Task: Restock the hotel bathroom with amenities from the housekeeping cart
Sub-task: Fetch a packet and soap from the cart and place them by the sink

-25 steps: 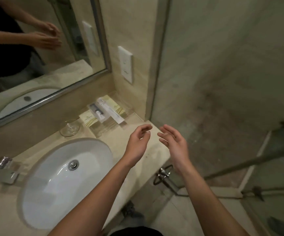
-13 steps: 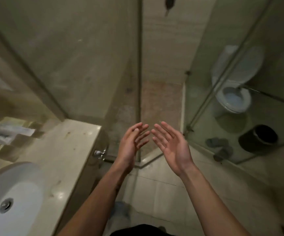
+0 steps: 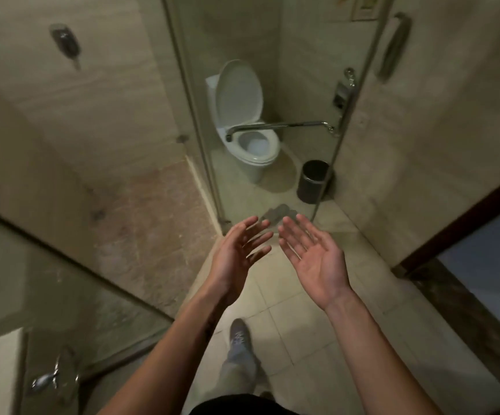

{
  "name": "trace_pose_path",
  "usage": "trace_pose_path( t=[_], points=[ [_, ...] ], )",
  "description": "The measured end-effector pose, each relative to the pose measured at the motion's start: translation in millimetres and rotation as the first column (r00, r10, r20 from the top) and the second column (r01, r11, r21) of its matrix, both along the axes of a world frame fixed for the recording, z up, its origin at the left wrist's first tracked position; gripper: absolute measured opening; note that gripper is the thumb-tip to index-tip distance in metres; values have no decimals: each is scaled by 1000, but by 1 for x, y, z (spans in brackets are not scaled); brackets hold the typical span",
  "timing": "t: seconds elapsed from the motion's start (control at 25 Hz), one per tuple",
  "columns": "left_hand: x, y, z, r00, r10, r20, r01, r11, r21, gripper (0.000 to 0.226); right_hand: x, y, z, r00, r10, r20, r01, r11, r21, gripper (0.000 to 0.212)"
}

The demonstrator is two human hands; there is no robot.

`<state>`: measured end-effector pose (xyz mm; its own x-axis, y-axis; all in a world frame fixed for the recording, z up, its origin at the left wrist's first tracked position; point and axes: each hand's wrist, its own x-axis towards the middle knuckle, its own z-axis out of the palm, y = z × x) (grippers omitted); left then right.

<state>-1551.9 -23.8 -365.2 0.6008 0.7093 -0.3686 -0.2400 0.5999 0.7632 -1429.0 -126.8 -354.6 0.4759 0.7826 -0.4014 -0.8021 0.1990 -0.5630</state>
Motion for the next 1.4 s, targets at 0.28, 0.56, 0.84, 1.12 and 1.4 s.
trace_pose_path(
  t=[0.28,0.56,0.84,1.12,1.4],
  points=[
    [155,-8,-15,929,-355,102,364,926,-103,43,124,-51,-14,946,-319,-63,318,948,-26,41],
    [326,-42,-7,726,-664,180,687,714,-137,43,246,-111,9,770,-638,20,638,767,-76,43],
    [450,-119,6,474,-858,197,881,463,-103,47,311,-187,19,519,-855,19,849,513,-125,42],
    [595,-226,-8,294,-931,214,956,286,-71,49,422,-294,-1,337,-942,-3,935,335,-117,45],
    [733,-359,8,273,-940,207,962,260,-88,53,559,-429,-7,313,-948,-55,949,315,-32,55]
  ],
)
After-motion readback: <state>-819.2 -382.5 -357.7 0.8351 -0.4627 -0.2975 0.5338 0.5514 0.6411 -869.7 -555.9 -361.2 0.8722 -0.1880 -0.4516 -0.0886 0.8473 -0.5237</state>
